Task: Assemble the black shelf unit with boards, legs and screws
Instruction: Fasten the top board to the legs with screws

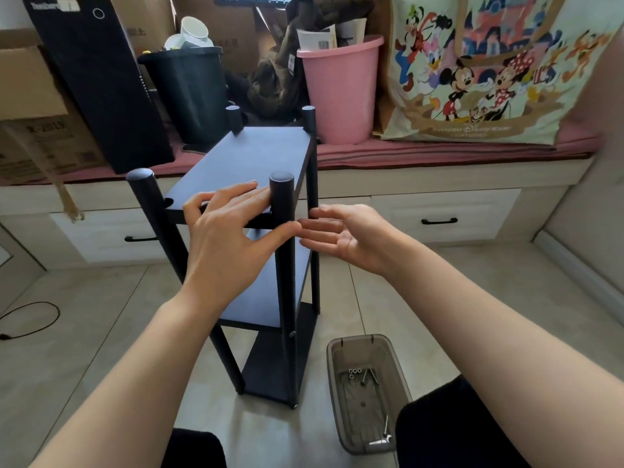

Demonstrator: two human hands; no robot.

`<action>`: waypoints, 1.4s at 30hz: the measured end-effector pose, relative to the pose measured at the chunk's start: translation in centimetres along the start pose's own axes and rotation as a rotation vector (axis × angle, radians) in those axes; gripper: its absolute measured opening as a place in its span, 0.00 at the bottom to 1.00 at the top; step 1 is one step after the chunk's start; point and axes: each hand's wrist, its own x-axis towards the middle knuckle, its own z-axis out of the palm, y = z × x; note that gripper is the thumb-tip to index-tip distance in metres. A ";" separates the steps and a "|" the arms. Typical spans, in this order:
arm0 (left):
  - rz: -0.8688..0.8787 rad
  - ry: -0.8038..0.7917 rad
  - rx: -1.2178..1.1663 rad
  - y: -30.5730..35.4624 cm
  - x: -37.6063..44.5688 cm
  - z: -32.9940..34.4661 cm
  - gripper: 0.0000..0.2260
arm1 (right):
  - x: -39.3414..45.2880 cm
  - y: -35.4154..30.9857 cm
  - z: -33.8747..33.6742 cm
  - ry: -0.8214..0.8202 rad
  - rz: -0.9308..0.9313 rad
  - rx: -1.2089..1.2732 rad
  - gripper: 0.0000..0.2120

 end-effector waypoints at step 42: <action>-0.241 -0.081 -0.143 -1.1 -0.7 0.8 0.35 | 10.1 33.2 -23.7 0.452 0.434 -1.358 0.10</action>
